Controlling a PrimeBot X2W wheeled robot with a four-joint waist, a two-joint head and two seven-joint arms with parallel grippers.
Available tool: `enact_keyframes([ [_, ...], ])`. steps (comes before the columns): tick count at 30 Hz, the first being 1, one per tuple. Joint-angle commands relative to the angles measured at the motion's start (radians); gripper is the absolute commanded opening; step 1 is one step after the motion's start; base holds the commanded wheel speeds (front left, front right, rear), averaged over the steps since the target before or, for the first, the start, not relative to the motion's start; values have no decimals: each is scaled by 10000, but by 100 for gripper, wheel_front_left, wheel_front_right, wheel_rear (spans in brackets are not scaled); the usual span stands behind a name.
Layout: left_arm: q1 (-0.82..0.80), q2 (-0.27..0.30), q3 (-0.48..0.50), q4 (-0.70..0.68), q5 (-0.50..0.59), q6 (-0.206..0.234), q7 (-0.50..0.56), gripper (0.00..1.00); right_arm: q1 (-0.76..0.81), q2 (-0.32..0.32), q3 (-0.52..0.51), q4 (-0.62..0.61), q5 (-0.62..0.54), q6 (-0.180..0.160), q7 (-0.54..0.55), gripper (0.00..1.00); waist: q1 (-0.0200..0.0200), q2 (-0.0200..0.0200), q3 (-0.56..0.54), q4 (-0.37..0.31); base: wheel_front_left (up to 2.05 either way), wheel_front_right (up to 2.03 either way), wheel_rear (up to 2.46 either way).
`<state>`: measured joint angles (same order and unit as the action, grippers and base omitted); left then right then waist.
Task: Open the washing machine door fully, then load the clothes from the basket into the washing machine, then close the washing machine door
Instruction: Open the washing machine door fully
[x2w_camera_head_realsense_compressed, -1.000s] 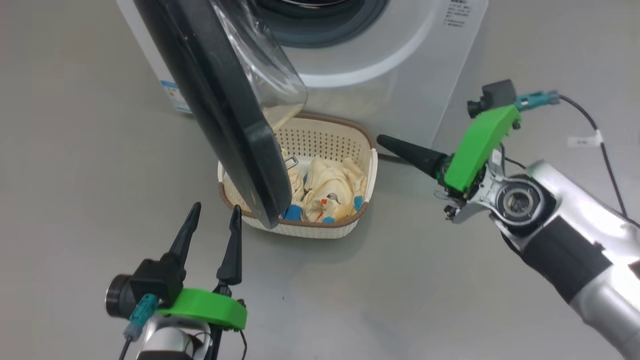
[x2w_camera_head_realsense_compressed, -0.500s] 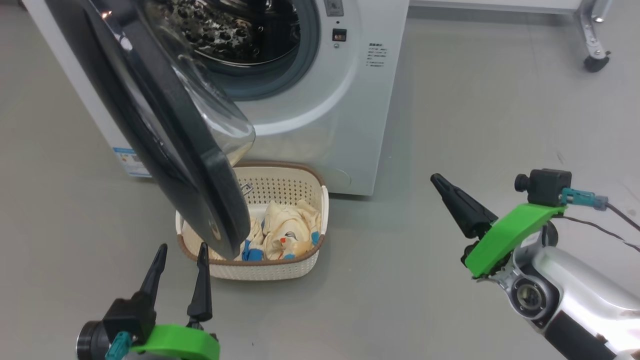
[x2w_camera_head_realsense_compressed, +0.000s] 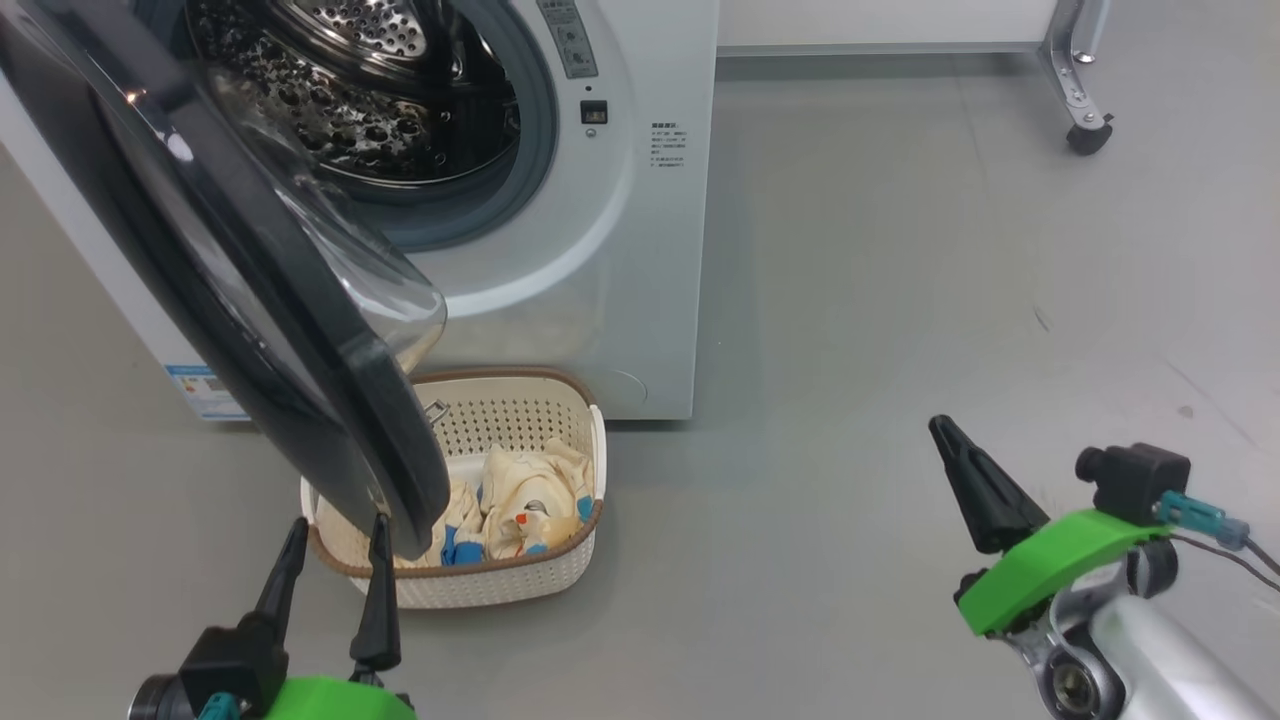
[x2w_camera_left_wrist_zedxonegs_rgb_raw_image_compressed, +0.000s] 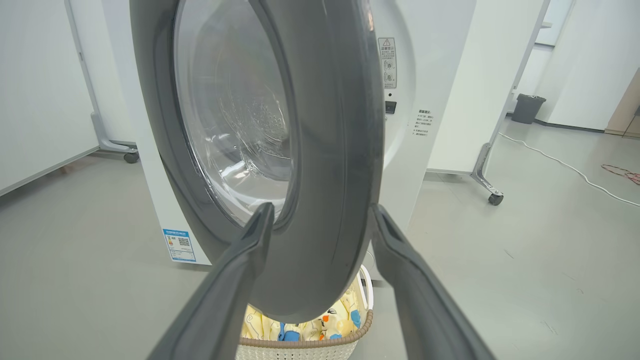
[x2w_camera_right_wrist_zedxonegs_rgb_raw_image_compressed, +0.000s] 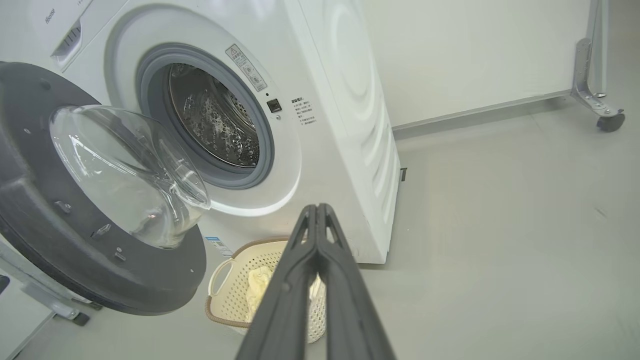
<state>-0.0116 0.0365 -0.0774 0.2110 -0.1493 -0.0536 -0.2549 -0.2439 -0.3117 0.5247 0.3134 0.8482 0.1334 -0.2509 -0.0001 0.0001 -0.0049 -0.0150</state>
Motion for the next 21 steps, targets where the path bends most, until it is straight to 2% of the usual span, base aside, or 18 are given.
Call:
enact_keyframes([
  [1, -168, 137, 399, -384, 133, -26, -69, 100, -71, 23, -293, -213, -523, -27, -106, 0, 1, -1, -25, -41, 0, 0, 0],
  [7, -100, 137, 557, -422, 184, -66, -69, 100, 706, 834, -1851, -198, -3062, -27, -107, 2, 1, -1, -43, -169, 0, 0, 0],
  [9, -103, 137, 590, -437, 186, -65, -69, 100, 859, 1088, -2289, -281, -3708, -27, -107, 100, 1, -1, -26, -209, 0, 0, 0],
  [13, -121, 137, 624, -436, 173, -56, -69, 100, 1031, 1438, -2615, -298, -4471, -27, -108, 100, 1, -1, 5, -271, 0, 0, 0],
  [21, -135, 137, 623, -418, 116, -10, -69, 100, 1093, 1762, -2889, -457, -5026, -27, -108, 100, 1, -1, 19, -350, 0, 0, 0],
])
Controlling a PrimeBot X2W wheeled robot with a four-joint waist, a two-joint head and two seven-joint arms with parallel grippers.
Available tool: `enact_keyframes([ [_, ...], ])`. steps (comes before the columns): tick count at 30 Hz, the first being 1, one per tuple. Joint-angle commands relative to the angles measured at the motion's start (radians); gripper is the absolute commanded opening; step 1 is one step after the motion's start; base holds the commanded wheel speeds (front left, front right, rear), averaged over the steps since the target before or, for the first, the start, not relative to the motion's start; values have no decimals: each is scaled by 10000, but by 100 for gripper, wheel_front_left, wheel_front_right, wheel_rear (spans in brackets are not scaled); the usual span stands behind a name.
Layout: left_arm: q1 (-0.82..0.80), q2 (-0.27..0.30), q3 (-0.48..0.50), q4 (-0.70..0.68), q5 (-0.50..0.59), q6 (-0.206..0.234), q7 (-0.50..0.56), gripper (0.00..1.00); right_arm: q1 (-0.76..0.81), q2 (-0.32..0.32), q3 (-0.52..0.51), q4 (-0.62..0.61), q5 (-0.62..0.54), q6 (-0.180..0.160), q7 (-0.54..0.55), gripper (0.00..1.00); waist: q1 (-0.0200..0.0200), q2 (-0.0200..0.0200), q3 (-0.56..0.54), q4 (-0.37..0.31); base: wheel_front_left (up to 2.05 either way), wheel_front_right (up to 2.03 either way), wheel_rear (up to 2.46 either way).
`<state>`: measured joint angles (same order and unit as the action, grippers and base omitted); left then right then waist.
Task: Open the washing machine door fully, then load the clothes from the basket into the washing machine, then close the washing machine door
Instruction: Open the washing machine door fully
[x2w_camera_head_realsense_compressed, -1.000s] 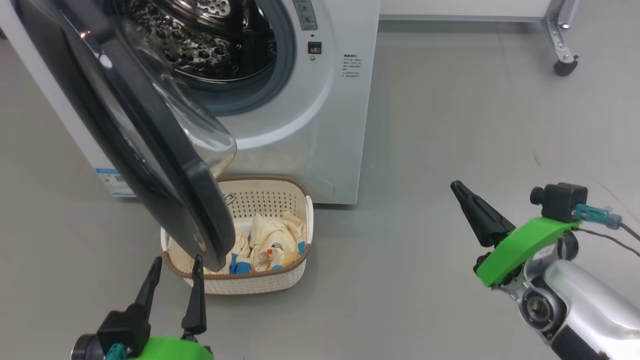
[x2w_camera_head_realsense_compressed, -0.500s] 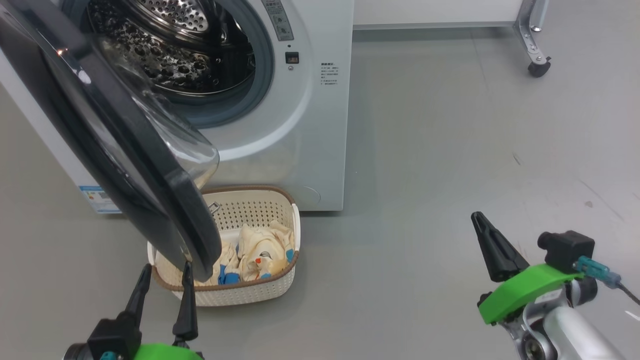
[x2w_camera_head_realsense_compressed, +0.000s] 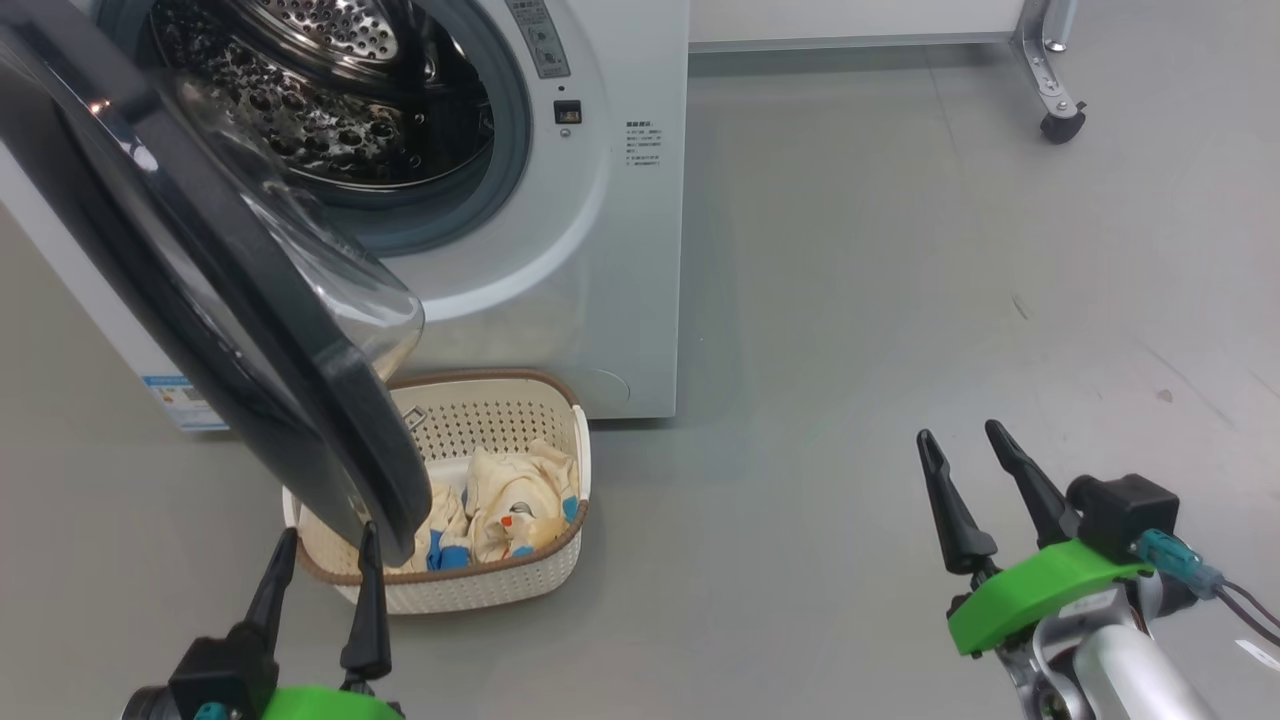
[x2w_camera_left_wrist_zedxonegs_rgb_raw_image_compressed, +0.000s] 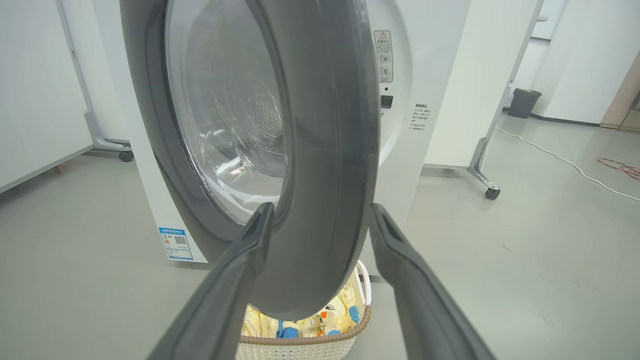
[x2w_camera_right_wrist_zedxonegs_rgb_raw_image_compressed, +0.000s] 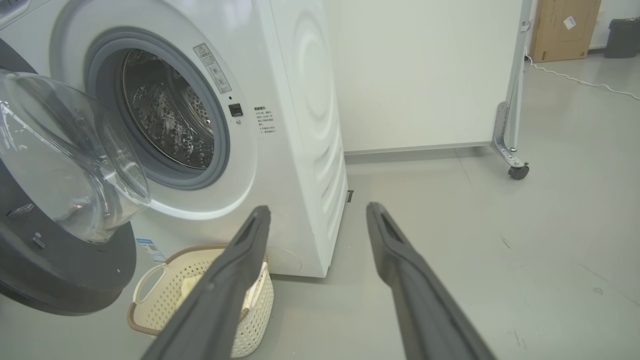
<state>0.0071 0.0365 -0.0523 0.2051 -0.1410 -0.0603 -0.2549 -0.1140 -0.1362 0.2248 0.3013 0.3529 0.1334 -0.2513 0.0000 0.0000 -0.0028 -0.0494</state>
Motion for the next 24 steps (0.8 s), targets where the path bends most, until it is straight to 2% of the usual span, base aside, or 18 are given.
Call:
enact_keyframes([
  [1, -317, 137, 372, -359, 26, 67, -69, 100, -203, 20, 98, -353, -100, -27, -104, 100, 0, 0, -2, -15, 0, 0, 0],
  [24, -309, 137, 387, -317, 45, 40, -69, 100, -152, 166, 30, -440, -452, -27, -105, 100, 0, 0, 63, -19, 0, 0, 0],
])
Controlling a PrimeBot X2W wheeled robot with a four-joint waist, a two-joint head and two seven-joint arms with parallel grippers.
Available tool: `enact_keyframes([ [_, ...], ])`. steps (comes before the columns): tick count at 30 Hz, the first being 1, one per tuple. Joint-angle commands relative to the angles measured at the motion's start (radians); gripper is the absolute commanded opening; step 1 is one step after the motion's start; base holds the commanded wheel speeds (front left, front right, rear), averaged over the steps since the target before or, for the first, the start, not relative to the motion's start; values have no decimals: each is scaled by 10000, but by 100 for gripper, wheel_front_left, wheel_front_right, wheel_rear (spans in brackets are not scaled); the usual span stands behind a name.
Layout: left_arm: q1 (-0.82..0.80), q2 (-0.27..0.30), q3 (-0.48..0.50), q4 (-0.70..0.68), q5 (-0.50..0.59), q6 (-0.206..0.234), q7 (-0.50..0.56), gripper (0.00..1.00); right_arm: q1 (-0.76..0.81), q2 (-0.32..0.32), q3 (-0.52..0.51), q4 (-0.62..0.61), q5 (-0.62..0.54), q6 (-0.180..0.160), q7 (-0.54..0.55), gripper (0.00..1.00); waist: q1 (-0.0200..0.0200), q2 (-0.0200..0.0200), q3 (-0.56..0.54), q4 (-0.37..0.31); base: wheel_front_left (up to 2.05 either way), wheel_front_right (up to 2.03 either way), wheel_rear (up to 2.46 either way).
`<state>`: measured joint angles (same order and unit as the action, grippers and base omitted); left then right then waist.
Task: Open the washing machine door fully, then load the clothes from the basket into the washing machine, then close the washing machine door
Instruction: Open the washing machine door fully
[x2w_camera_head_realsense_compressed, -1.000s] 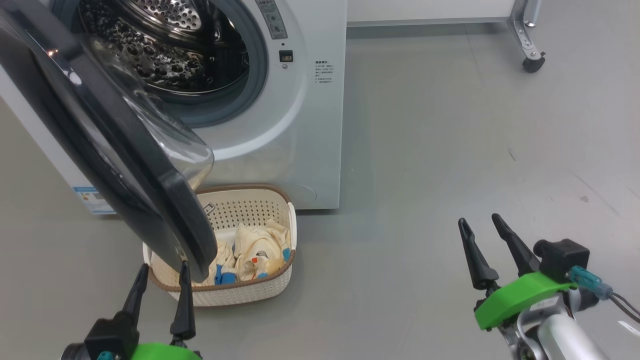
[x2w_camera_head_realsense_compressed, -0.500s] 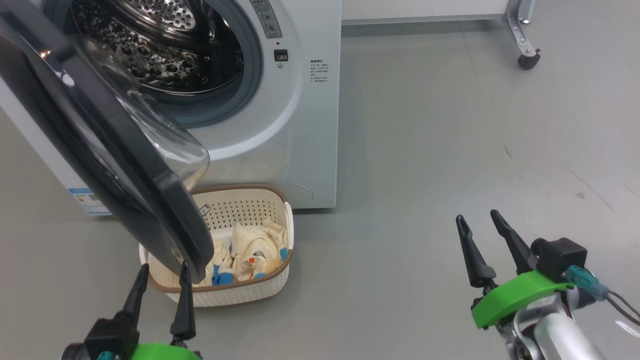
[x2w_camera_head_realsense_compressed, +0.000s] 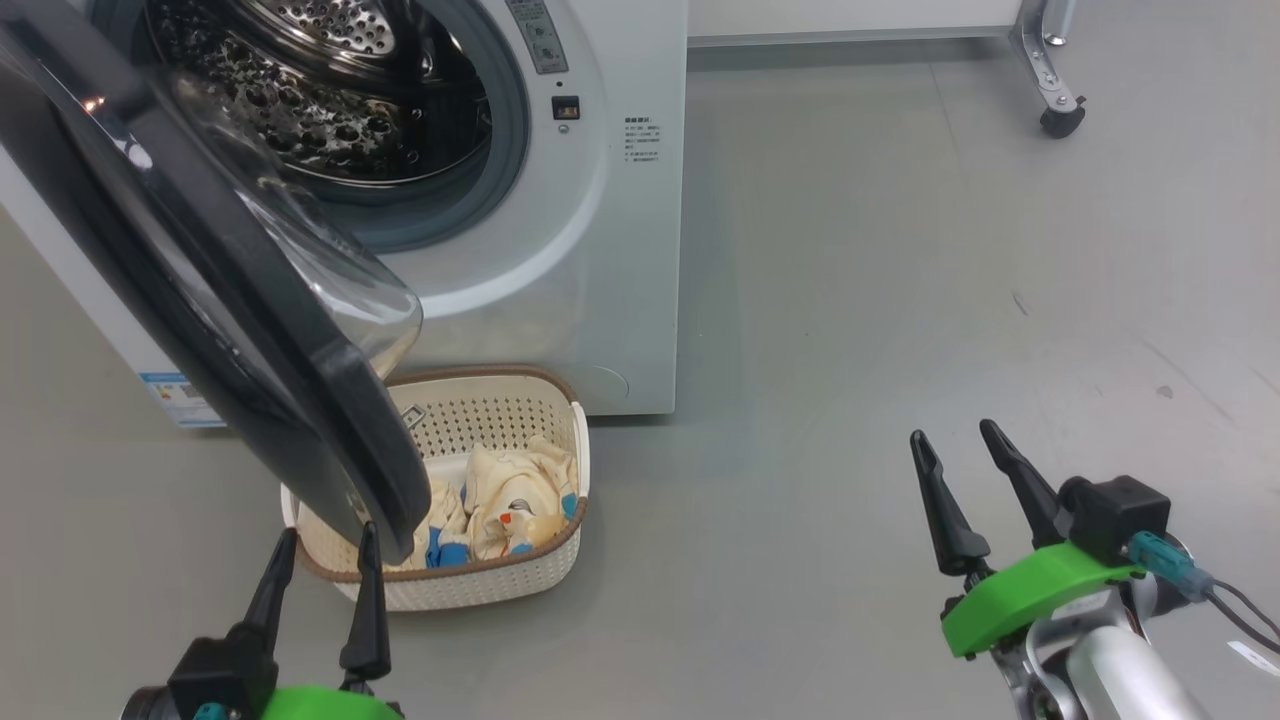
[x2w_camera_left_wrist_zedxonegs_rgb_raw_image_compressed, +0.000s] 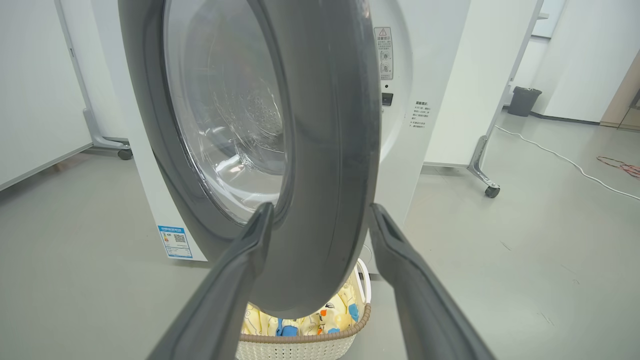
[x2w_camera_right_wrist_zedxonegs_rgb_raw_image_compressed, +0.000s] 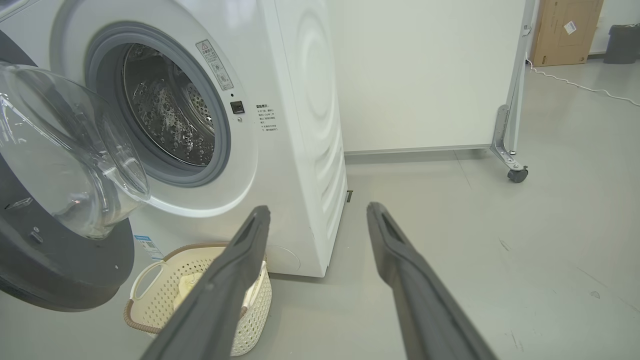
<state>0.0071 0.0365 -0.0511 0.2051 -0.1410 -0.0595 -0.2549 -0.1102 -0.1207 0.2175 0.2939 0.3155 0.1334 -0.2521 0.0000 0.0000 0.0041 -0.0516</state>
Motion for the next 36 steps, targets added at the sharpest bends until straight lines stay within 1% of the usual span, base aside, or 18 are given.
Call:
enact_keyframes([
  [1, -309, 137, 374, -315, 53, 34, -69, 100, -189, 12, 113, -379, -75, -27, -97, 100, 0, 0, -4, 5, 0, 0, 0],
  [36, -338, 137, 409, -240, 76, 7, -69, 100, -255, 97, 16, -241, -349, -27, -97, 100, 0, 0, 11, 101, 0, 0, 0],
])
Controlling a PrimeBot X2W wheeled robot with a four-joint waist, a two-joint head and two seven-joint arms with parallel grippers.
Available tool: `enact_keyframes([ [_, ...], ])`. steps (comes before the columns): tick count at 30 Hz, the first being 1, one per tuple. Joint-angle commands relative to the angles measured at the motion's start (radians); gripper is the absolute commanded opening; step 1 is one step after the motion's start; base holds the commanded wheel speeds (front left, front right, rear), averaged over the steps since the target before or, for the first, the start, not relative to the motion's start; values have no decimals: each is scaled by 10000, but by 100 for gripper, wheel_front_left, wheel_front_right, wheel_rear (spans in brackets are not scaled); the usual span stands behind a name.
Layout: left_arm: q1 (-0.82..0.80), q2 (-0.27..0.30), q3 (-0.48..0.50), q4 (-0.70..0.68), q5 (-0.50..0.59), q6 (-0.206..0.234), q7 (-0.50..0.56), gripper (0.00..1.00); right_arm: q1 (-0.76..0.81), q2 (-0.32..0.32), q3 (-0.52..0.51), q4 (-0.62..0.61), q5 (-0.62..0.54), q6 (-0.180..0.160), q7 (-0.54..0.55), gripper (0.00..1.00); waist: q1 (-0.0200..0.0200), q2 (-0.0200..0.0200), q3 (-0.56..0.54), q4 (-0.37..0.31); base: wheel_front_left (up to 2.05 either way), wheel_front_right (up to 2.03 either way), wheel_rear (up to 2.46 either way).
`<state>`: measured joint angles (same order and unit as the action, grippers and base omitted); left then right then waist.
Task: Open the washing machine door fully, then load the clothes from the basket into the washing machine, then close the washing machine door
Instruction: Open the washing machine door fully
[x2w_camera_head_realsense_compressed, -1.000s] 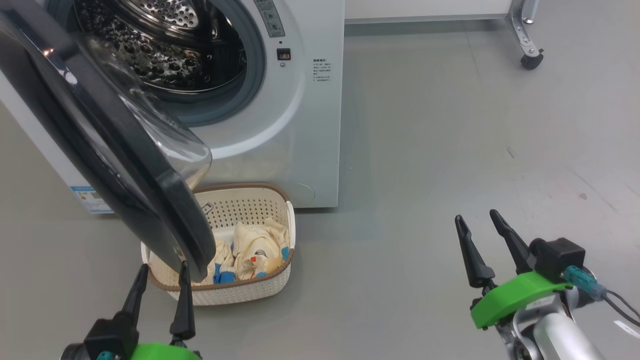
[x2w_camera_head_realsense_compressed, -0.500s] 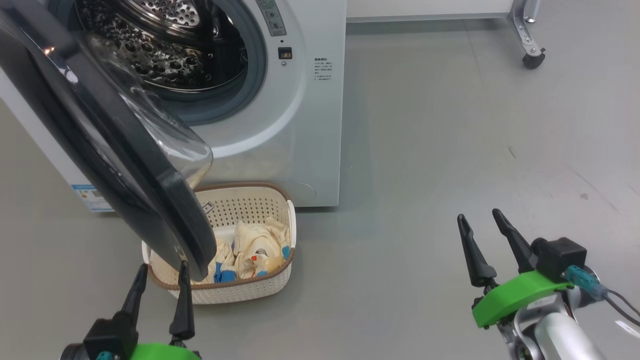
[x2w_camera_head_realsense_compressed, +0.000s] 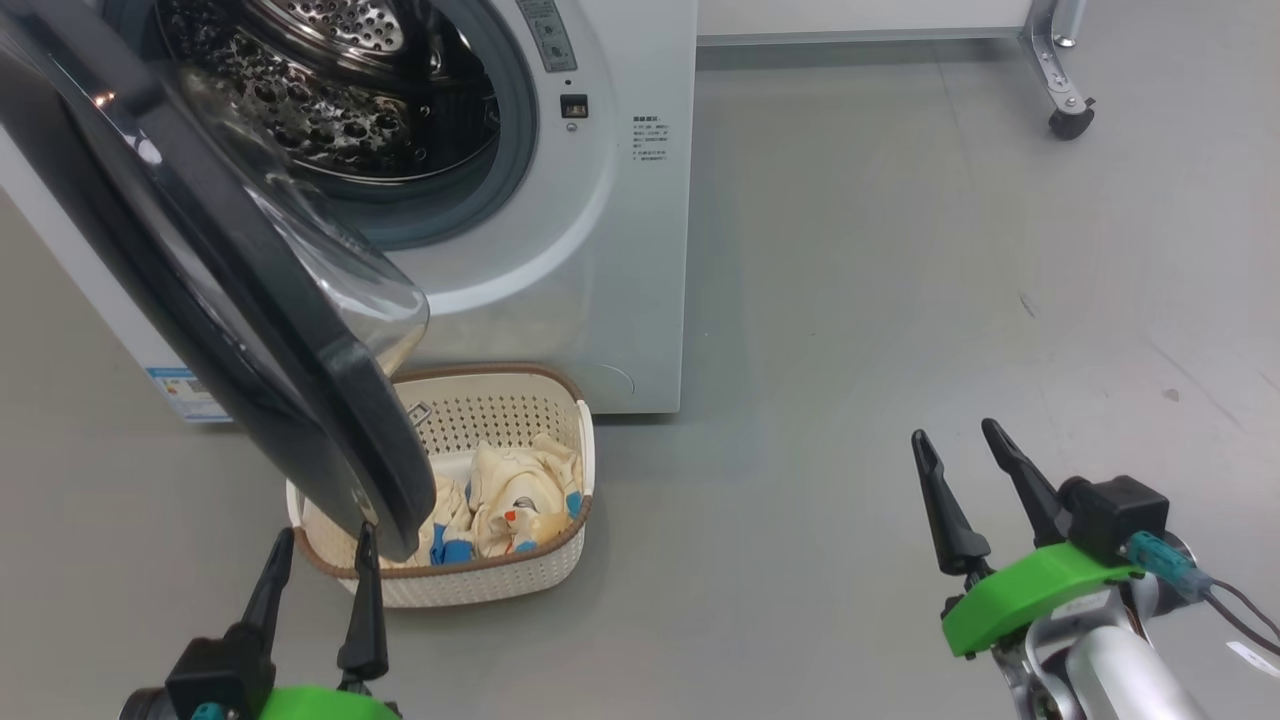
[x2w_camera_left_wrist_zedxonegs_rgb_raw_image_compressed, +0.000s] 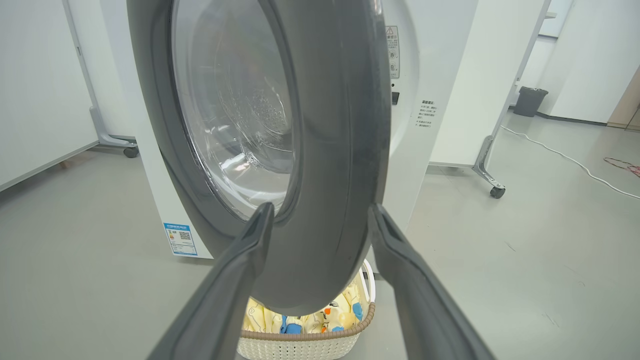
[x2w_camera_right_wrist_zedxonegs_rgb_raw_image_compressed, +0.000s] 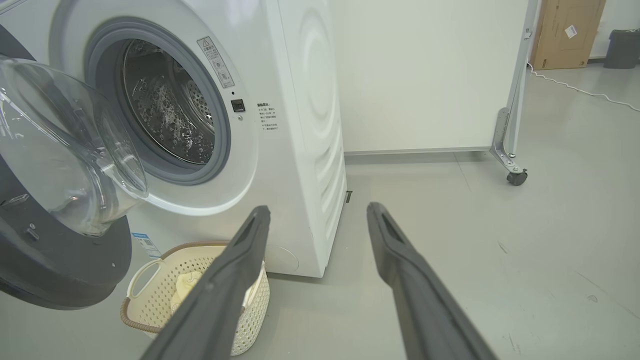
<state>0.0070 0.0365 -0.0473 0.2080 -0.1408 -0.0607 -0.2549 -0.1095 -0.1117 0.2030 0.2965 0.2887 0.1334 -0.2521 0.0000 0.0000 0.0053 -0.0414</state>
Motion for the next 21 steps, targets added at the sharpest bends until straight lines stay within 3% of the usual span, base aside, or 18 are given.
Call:
enact_keyframes([
  [1, -338, 137, 374, -266, 75, 18, -69, 100, -266, 11, 158, -263, -81, -27, -97, 100, 0, 0, -2, -4, 0, 0, 0],
  [5, -333, 137, 378, -265, 80, 7, -69, 100, -274, 27, 159, -252, -87, -27, -97, 100, 0, 0, -16, -21, 0, 0, 0],
  [7, -327, 137, 366, -255, 88, -15, -69, 0, -270, 33, 161, -237, -90, -27, -97, 100, 0, 0, -34, -32, 0, 0, 0],
  [21, -341, 137, 851, -723, -34, -74, -69, 0, -259, 57, 181, -106, -258, -27, -97, 100, 0, 0, -147, -26, 0, 0, 0],
])
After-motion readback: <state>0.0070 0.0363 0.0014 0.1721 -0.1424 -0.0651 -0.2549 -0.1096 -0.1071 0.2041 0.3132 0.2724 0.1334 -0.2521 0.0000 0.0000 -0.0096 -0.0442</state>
